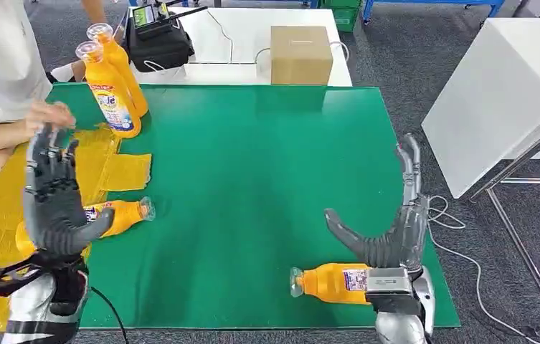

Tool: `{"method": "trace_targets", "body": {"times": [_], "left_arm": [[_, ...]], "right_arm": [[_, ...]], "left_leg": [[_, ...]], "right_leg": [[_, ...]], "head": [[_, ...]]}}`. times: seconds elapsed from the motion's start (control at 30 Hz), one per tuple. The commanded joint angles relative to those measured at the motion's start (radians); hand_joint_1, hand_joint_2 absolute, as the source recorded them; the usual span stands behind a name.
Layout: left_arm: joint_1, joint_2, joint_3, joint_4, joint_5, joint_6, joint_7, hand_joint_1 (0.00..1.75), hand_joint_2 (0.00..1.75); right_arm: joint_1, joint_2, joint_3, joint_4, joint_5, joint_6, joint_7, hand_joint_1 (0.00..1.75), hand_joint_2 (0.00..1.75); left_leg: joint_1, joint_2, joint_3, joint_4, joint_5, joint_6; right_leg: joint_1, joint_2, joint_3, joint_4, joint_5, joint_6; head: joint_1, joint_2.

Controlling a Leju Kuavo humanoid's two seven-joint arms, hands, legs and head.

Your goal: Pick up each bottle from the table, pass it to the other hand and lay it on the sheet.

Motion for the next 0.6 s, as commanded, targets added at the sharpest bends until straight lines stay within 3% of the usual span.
{"method": "trace_targets", "body": {"times": [0.03, 0.07, 0.13, 0.17, 0.2, 0.3, 0.47, 0.6], "left_arm": [[0.147, -0.111, 0.015, -0.124, -0.082, 0.028, 0.008, 0.0, 1.75], [0.147, -0.111, 0.015, -0.124, -0.082, 0.028, 0.008, 0.0, 1.75], [0.147, -0.111, 0.015, -0.124, -0.082, 0.028, 0.008, 0.0, 1.75], [0.151, -0.109, 0.01, -0.087, -0.091, 0.036, 0.008, 0.0, 1.75], [0.16, -0.112, -0.006, -0.064, -0.1, 0.045, 0.025, 0.0, 1.75], [0.167, -0.118, -0.045, 0.013, -0.114, 0.075, 0.032, 0.0, 1.75], [0.138, -0.112, -0.101, 0.1, -0.124, 0.113, 0.036, 0.0, 1.75], [0.136, -0.112, -0.111, 0.103, -0.123, 0.118, 0.039, 0.0, 1.75]], "right_arm": [[0.079, -0.216, 0.065, 0.029, 0.247, 0.12, 0.195, 0.0, 1.75], [0.079, -0.216, 0.065, 0.029, 0.247, 0.12, 0.195, 0.0, 1.75], [0.079, -0.216, 0.065, 0.029, 0.247, 0.12, 0.195, 0.0, 1.75], [0.079, -0.239, 0.083, 0.038, 0.331, 0.127, 0.249, 0.0, 1.75], [0.102, -0.294, 0.112, 0.031, 0.363, 0.168, 0.319, 0.0, 1.75], [0.204, -0.478, 0.167, -0.025, 0.342, 0.16, 0.379, 0.0, 1.75], [0.342, -0.731, 0.22, -0.163, 0.236, 0.048, 0.521, 0.0, 1.75], [0.367, -0.77, 0.224, -0.196, 0.214, 0.014, 0.558, 0.0, 1.75]], "left_leg": [[0.0, 0.0, 0.005, -0.001, -0.002, -0.001], [0.0, -0.002, 0.009, -0.003, -0.003, -0.002], [0.0, -0.002, 0.008, -0.001, -0.005, -0.002], [0.0, -0.003, 0.005, -0.001, -0.004, -0.001], [0.0, -0.002, 0.007, -0.001, -0.005, -0.001], [-0.001, -0.004, 0.009, -0.003, -0.005, -0.001], [-0.004, -0.013, 0.007, -0.001, -0.006, 0.002], [-0.007, -0.009, 0.007, 0.0, -0.008, 0.004]], "right_leg": [[0.0, 0.0, 0.006, -0.003, -0.001, 0.0], [0.0, -0.002, 0.009, -0.005, -0.002, 0.0], [0.0, -0.002, 0.001, -0.004, -0.003, 0.0], [0.0, -0.002, -0.002, -0.002, -0.004, -0.001], [0.0, -0.002, 0.0, -0.003, -0.006, 0.0], [-0.001, -0.003, 0.004, -0.005, -0.005, 0.002], [-0.003, -0.011, 0.003, -0.003, -0.007, 0.003], [-0.006, -0.007, 0.002, -0.002, -0.009, 0.005]], "head": [[0.0, 0.0], [0.0, 0.0], [0.0, 0.0], [0.0, 0.0], [0.0, 0.0], [0.0, 0.0], [0.0, 0.0], [-0.001, 0.0]]}}
